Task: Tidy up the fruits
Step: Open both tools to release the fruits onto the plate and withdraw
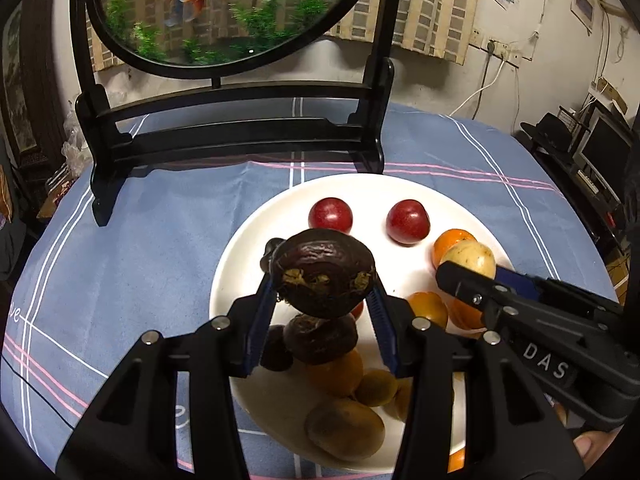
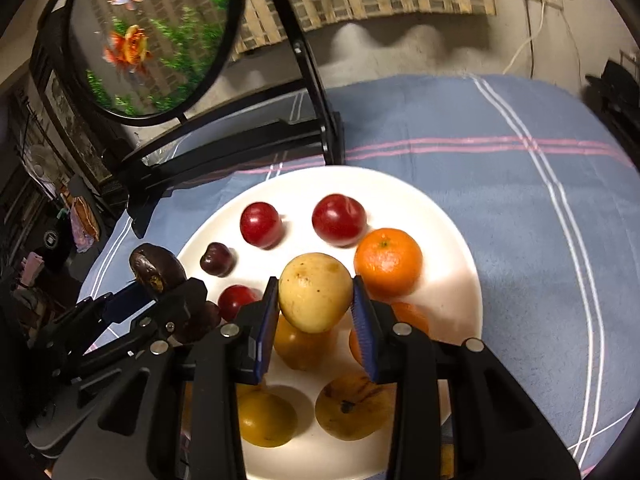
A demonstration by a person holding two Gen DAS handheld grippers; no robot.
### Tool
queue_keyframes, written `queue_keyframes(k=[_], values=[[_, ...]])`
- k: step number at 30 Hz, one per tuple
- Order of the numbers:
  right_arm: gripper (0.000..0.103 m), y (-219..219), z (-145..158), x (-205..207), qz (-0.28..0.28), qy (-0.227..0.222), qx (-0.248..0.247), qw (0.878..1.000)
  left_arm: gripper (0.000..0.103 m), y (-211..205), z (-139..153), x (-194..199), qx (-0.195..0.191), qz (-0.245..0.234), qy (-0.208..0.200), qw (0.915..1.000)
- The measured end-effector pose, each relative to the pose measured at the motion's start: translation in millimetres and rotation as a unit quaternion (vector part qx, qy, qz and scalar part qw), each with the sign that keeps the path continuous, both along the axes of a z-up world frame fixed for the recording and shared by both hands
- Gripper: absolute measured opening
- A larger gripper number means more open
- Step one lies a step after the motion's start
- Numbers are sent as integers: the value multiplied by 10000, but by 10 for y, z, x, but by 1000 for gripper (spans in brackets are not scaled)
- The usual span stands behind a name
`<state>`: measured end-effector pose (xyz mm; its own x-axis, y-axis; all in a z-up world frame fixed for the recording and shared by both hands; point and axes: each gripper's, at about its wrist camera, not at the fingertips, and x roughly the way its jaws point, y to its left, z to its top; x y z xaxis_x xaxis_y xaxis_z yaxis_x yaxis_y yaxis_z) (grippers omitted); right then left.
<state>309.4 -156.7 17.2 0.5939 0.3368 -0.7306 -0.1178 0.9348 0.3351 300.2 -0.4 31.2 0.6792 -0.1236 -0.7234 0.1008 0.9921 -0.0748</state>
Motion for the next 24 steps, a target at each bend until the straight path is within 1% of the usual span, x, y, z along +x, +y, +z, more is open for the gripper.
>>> queue_keyframes(k=[1,3,4,7,9,11,14,17,18,19,20,21,23,24], values=[[37,-19,-23,21,11,104,108,9999,50,16,2,2,-69,23,-20,10000],[38,-103,-52,40,-127,238,340,9991,77,71,38,-5,-204,178,-117,9996],[38,-142,-59,33,-121,237,487,9985,81,98,68,-25,-274,222,-203,9992],[38,-194,-59,-46,-39,188,518,9985,82,108,141,-75,-336,145,-268,9990],[38,-249,-57,-104,-29,193,631,9978,87,105,193,-129,-354,120,-342,9987],[38,-310,-43,-168,-51,190,708,9973,88,109,230,-189,-367,137,-379,9985],[38,-393,-2,-305,-89,113,662,9977,89,132,277,-313,-467,80,-346,9983],[40,-517,44,-463,-136,43,761,9970,91,170,333,-460,-473,82,-399,9981],[42,-568,64,-534,-148,3,846,9963,92,186,345,-516,-502,94,-410,9979],[49,-595,77,-562,-167,-25,873,9960,92,198,346,-559,-528,99,-399,9978],[60,-637,102,-623,-192,-101,948,9953,92,204,344,-599,-545,99,-376,9978],[64,-675,122,-666,-176,-198,1101,9936,92,207,341,-648,-570,97,-354,9977],[64,-703,135,-688,-109,-283,1411,9895,92,205,336,-718,-594,107,-329,9976],[64,-680,126,-667,-86,-217,1413,9897,92,211,333,-760,-601,119,-313,9976]])
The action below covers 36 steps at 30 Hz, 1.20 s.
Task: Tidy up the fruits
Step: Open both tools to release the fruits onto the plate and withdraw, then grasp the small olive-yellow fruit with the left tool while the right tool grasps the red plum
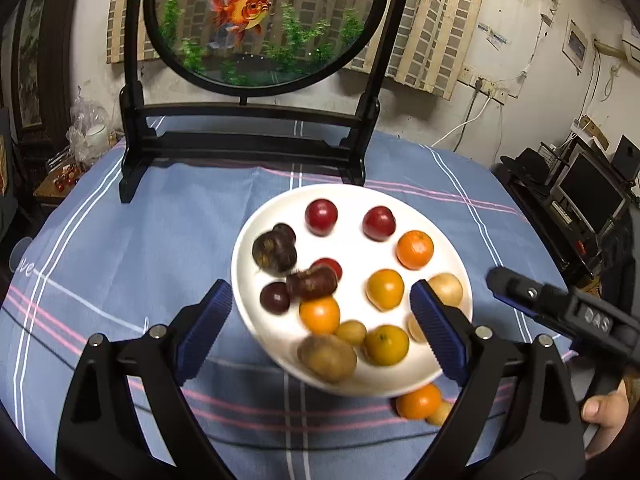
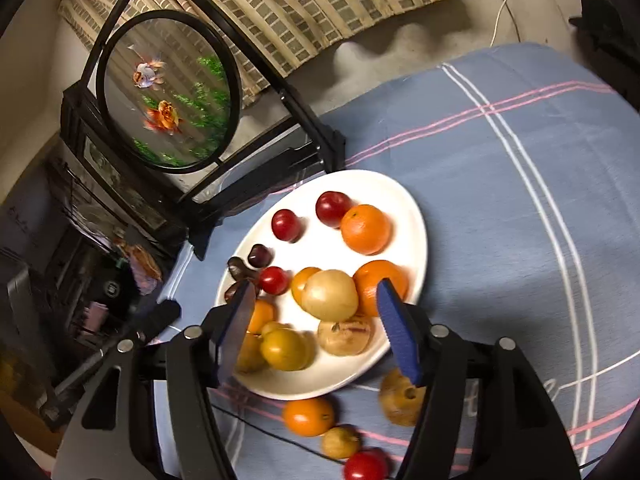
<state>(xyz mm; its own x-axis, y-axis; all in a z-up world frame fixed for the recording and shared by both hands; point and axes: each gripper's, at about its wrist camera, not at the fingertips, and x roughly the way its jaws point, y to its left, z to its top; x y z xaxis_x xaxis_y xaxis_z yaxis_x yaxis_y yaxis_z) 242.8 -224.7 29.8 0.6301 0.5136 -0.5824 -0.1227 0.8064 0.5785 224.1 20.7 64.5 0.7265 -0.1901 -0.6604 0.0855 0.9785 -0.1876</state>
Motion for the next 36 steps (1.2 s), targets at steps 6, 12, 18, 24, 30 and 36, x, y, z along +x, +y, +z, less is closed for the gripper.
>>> queue_keyframes(k=[6,12,18,24,30,36], values=[[64,77,70,-56,105,14,361,9993,92,9,44,-228,172,-65,-38,9998],[64,-36,184,-446,-52,-267,-464,9986,92,-118,41,-427,417,-284,-151,9986],[64,-277,17,-817,-334,-198,-493,9980,92,-286,-40,-643,578,-455,-224,9970],[64,-261,-167,-1039,-237,-113,-862,9959,93,-350,-152,-770,702,-429,-182,9964],[64,175,-205,-1194,661,-182,-1862,9801,93,-250,-322,-772,615,-288,27,9977],[47,529,-437,-1212,1068,-122,-2710,9566,93,-184,-523,-774,696,-267,164,9971]])
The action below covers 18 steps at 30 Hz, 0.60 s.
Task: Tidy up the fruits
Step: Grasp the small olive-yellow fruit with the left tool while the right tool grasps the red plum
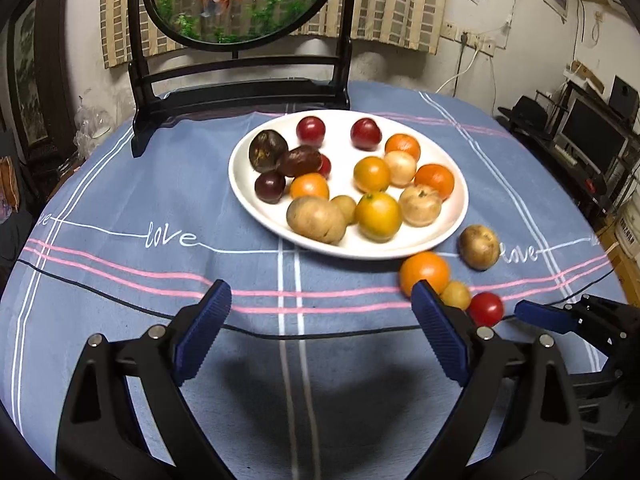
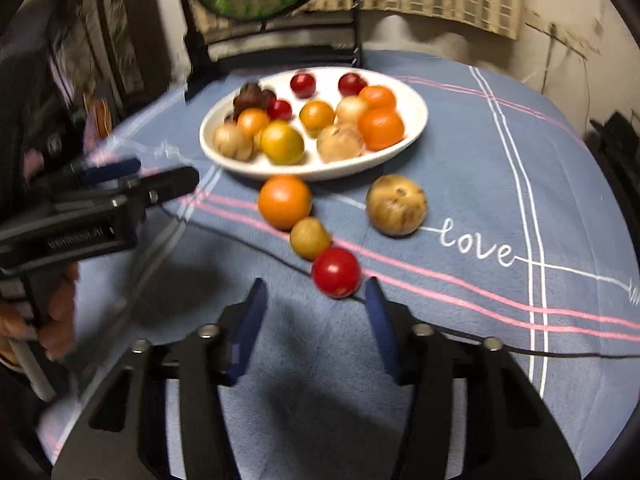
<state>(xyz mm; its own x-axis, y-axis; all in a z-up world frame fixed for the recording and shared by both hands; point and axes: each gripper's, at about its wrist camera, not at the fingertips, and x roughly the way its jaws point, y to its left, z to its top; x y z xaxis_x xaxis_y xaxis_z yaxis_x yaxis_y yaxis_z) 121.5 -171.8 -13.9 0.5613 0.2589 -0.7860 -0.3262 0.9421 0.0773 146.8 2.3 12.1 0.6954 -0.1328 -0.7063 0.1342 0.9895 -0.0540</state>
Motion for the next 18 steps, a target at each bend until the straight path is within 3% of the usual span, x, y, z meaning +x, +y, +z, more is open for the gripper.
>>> queue_keyframes(k=[4,7,12,14,18], values=[[46,83,-115,31,-98,-79,-441,9989,93,25,-44,9,30,-31,-33,10000],[45,81,-185,68,-172,-90,-481,9987,93,2,-99,24,59,-132,81,9999],[39,38,-197,163,-252,-75,-260,9993,93,-50,-162,20,141,-239,139,9995],[30,-7,-192,185,-336,-46,-141,9993,93,-57,-170,12,138,-259,147,9995],[29,-110,-134,187,-434,-13,45,9990,93,-94,-202,-1,100,-317,216,9992]])
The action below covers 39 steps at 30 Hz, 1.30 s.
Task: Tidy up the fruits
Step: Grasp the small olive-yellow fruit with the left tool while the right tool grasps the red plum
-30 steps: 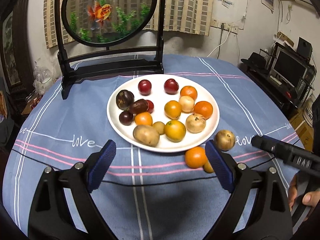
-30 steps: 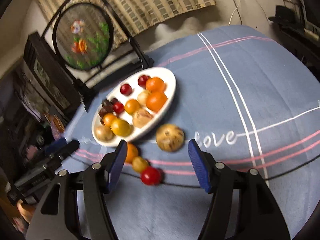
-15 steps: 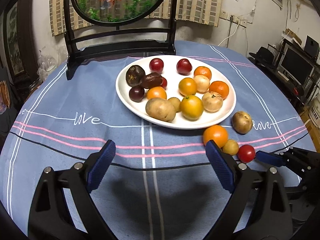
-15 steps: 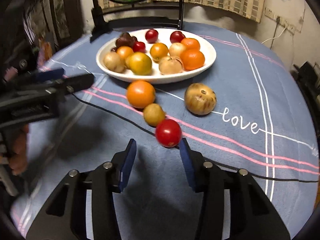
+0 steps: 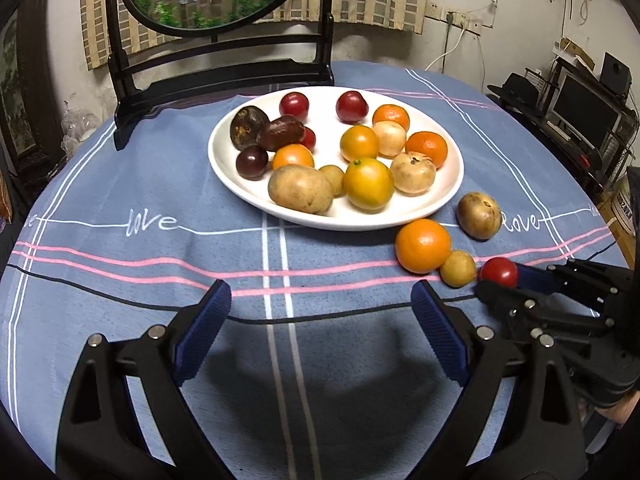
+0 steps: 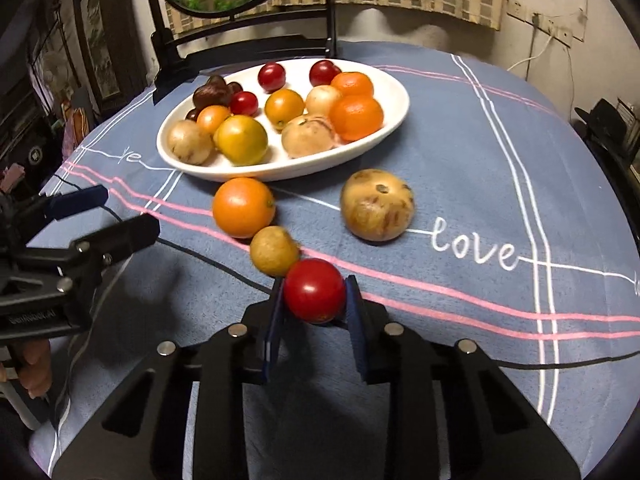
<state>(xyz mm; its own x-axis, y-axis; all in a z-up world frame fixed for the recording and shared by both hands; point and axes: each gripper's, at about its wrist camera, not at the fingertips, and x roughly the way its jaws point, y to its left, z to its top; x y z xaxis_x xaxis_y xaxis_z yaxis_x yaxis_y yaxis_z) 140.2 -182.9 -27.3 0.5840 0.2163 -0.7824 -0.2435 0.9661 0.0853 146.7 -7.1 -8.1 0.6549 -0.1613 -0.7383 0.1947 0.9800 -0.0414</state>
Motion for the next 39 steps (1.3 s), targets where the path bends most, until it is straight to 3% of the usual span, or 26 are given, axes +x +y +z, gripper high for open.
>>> queue_keyframes(k=[6,11,16,19,21,28,33,39], values=[[30,-256,218,-86,-176,-156,344,9991,93,-161,-35,-73,-134,-191,257,9994],[30,-563,382,-139,-481,-333,650,9962,93,-444,-30,-149,33,-239,206,9995],[30,-708,457,-159,-650,-454,785,9938,91,-734,-89,-87,51,-96,454,9989],[30,-702,473,-175,-614,-481,817,9936,76,-846,-132,8,150,87,550,9983],[30,-686,481,-180,-568,-487,845,9936,55,-886,-214,100,116,210,813,9964],[30,-644,478,-199,-472,-486,849,9941,54,-1028,-265,190,251,617,735,9951],[30,-655,490,-203,-489,-501,911,9934,57,-1032,-247,262,-11,1063,859,9906],[30,-678,522,-208,-525,-539,921,9929,62,-1015,-226,247,-123,1076,839,9906]])
